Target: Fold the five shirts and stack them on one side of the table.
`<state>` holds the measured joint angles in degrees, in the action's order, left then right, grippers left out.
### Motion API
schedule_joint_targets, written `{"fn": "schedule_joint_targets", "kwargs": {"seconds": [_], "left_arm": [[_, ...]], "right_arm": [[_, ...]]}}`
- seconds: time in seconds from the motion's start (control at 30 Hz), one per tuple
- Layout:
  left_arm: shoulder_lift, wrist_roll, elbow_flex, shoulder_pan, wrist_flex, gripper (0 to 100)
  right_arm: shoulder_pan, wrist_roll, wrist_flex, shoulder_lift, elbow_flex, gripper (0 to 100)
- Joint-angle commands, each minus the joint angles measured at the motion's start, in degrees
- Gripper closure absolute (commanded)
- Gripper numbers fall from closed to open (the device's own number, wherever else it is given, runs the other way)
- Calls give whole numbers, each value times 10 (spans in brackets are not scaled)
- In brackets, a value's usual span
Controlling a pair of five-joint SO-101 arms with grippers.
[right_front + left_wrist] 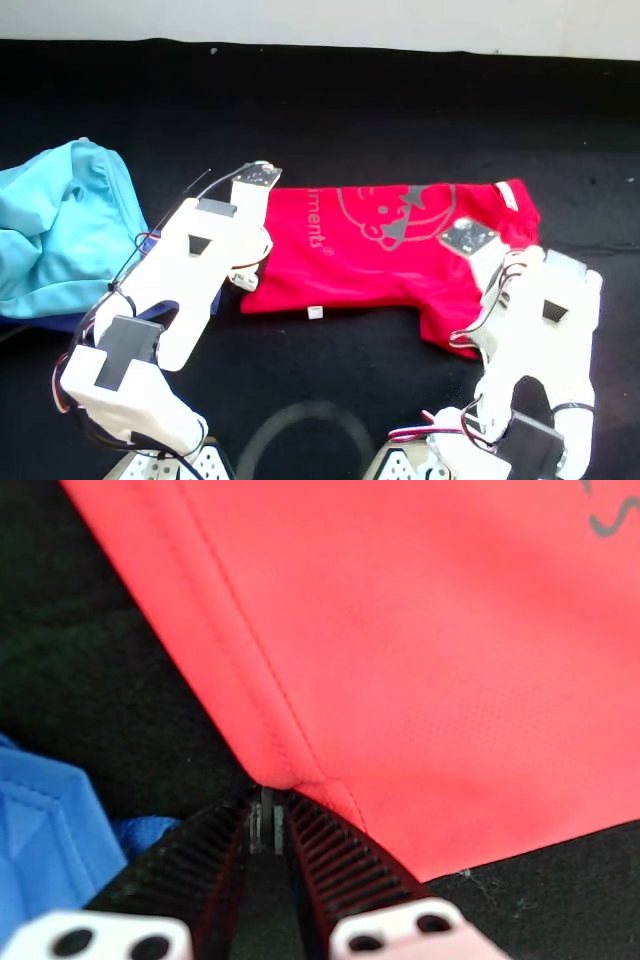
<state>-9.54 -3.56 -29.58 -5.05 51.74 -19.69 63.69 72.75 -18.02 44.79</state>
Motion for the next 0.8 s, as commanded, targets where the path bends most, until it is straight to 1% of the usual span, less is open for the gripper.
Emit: {"fn": "schedule_joint_targets", "kwargs": {"seconds": [0.0, 0.1, 0.27, 0.33, 0.43, 0.47, 0.57, 0.77], "left_arm": [[2, 0, 2, 4, -31, 992], [2, 0, 2, 4, -31, 992], [2, 0, 2, 4, -31, 992], [2, 0, 2, 4, -31, 992], [2, 0, 2, 4, -31, 992], [2, 0, 2, 4, -31, 992], [2, 0, 2, 4, -31, 992], [2, 0, 2, 4, -31, 992]], "right_arm": [[15, 4, -52, 0, 30, 842], [19, 3, -102, 0, 74, 842], [18, 4, -157, 1, 120, 841], [17, 4, -178, 2, 133, 817], [16, 3, -202, 2, 152, 753], [17, 3, -207, 2, 157, 752], [17, 4, -219, 2, 167, 777], [15, 4, -248, 30, 163, 915]]}}
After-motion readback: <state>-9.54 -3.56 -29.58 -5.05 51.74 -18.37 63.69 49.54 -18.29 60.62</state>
